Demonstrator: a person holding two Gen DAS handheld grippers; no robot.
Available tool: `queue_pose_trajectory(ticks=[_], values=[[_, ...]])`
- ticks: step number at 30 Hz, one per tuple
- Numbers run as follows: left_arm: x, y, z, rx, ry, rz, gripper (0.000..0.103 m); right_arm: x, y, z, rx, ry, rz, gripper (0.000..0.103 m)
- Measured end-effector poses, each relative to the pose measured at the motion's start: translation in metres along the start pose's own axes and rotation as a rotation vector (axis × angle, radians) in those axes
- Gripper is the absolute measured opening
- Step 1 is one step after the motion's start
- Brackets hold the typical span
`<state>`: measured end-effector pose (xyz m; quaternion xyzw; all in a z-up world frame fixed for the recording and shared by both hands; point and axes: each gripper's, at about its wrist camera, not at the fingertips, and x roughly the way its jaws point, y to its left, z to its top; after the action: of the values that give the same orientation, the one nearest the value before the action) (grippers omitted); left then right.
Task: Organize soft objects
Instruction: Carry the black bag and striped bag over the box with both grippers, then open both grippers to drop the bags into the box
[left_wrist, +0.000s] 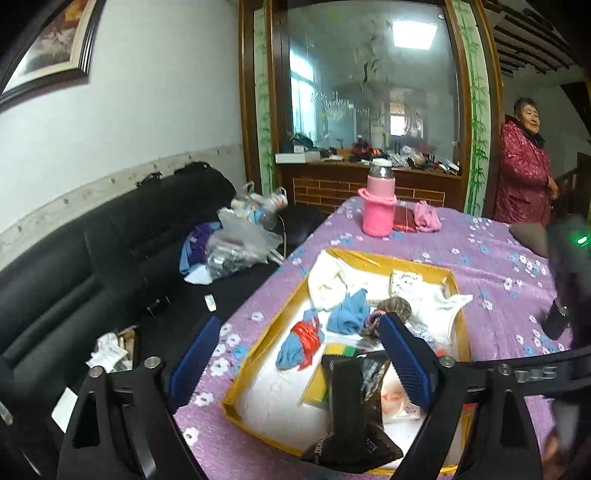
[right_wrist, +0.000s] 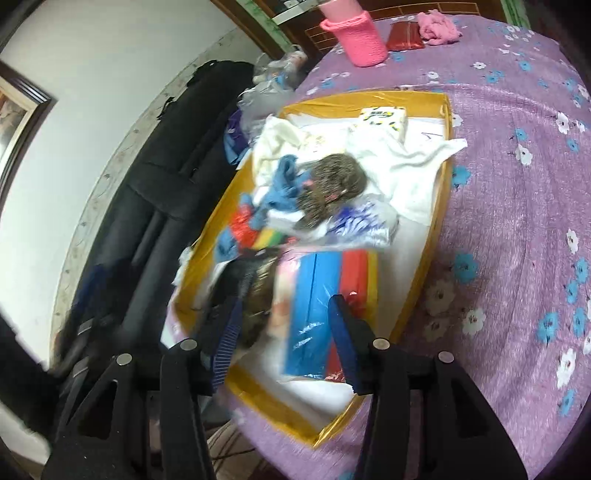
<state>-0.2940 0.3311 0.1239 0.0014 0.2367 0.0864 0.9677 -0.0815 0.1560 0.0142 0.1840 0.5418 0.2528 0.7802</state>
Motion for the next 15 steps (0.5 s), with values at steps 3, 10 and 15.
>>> queue_pose_trajectory(ticks=[3, 10, 15], values=[[-0.008, -0.007, -0.001, 0.018, -0.011, 0.008, 0.095, 0.002, -0.006, 0.007, 0.001, -0.012, -0.087, 0.047], [-0.007, -0.017, 0.001, 0.039, 0.016, 0.012, 0.096, -0.027, -0.016, 0.001, 0.0, -0.072, -0.06, 0.047], [-0.011, -0.025, 0.007, 0.059, 0.02, 0.011, 0.098, -0.06, -0.009, -0.005, -0.039, -0.16, -0.087, 0.047]])
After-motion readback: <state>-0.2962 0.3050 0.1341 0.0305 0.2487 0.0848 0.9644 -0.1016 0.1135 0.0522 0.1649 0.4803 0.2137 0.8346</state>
